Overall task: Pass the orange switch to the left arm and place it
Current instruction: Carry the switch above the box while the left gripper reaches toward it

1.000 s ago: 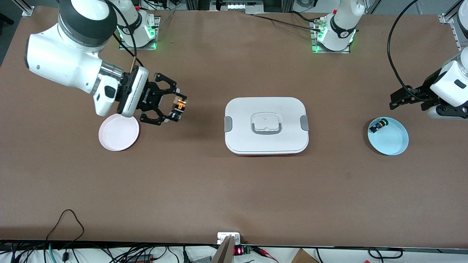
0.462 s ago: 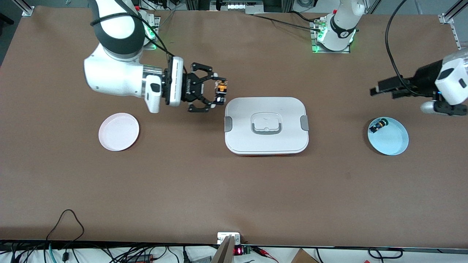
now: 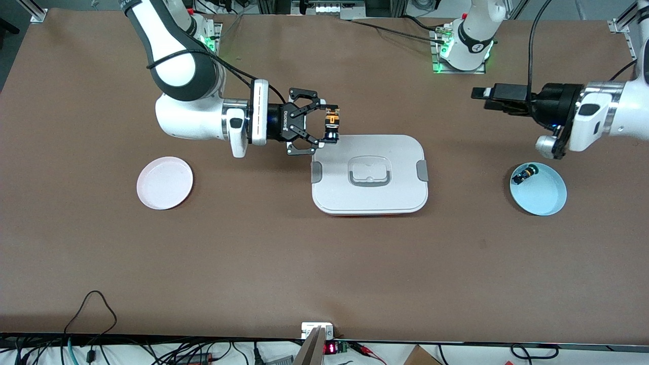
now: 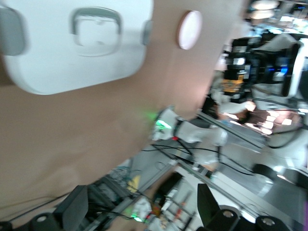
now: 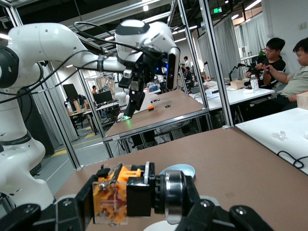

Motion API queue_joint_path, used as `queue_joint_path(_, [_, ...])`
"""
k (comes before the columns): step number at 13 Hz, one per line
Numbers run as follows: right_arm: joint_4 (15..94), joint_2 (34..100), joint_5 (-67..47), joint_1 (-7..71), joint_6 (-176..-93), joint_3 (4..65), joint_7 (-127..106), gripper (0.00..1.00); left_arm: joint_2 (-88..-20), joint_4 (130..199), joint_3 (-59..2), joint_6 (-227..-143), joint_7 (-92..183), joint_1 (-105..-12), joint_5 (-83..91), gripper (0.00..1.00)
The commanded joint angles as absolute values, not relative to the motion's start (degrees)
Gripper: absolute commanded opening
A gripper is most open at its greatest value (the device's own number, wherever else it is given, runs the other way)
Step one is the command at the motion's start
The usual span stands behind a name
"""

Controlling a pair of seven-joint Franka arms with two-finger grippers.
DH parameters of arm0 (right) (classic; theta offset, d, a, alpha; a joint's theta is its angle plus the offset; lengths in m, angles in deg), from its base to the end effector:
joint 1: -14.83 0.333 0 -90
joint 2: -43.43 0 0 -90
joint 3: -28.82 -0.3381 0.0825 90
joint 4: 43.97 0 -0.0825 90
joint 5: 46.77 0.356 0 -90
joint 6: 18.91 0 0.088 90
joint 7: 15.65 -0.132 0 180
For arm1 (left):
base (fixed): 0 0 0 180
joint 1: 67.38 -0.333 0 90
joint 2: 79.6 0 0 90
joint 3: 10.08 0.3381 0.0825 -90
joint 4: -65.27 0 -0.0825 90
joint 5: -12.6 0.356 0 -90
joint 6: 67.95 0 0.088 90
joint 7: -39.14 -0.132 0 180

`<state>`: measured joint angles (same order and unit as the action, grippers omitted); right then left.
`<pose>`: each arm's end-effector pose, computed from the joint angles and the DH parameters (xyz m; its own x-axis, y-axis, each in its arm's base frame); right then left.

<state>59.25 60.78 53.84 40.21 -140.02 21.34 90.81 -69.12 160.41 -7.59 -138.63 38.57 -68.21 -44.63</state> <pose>0.5215 0.4054 0.4629 0.2753 0.0927 0.9569 0.9613 -0.0143 -0.2752 0.5298 -0.1007 0.5424 0.8775 -0.2304 -0.4206 0.2485 -0.5315 0.8098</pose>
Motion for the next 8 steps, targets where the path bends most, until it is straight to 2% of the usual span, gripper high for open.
queue_joint_path(1, [56.06, 62.32, 58.24, 42.34, -140.20, 21.61, 92.64, 0.05, -69.22, 166.67, -11.46, -144.20, 35.90, -68.35, -56.09, 1.00])
queue_joint_path(3, [54.56, 63.20, 59.93, 43.40, -140.37, 21.61, 92.72, 0.05, -69.31, 167.66, -17.00, -154.22, 31.07, -68.35, -59.55, 1.00])
queue_joint_path(8, [54.55, 63.55, 60.02, 44.01, -140.64, 21.61, 92.90, 0.06, -69.14, 169.86, -25.10, -167.25, 30.88, -68.26, -67.20, 1.00])
